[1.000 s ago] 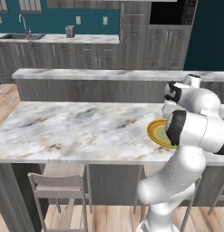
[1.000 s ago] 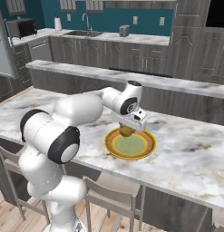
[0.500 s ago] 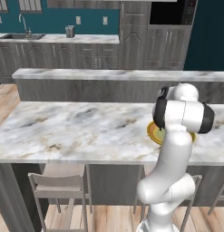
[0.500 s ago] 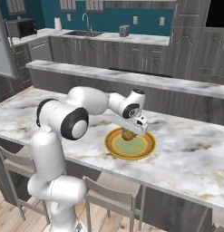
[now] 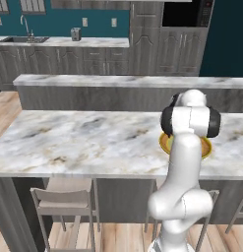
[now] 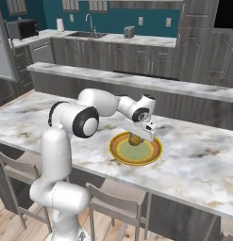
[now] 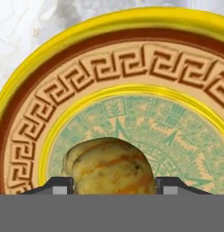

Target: Take the cheese, chicken drumstick, and squash from the fridge and place them on the plate on the dining counter to create an appetizer plate.

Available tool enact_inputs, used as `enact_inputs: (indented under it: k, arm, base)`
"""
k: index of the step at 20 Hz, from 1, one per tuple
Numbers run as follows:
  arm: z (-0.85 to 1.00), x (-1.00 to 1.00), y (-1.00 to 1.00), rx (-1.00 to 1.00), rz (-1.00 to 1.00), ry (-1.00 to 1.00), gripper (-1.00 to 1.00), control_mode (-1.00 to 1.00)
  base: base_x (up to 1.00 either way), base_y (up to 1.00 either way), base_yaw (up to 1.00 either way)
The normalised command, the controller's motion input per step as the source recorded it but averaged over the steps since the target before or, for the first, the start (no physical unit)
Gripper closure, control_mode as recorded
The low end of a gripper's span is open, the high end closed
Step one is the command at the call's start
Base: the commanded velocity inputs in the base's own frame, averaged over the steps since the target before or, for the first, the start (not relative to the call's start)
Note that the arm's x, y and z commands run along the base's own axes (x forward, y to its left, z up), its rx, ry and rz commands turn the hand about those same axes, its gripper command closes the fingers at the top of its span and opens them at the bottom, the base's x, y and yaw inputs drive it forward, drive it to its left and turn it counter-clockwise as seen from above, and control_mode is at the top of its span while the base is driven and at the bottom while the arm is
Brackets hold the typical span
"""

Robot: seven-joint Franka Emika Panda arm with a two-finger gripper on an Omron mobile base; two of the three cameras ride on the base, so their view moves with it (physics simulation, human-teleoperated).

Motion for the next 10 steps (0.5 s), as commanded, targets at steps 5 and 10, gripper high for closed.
enact_inputs:
  k: [5,10]
  arm:
    - [0.28,-0.40,-0.03,0.00,0.01,-0.08,-1.00,-1.00]
    - [0.50,-0.66,0.21,0.00,0.01,-0.18,-1.00,-1.00]
  base:
    - [0.00,0.00,0.00]
    - [0.00,0.00,0.00]
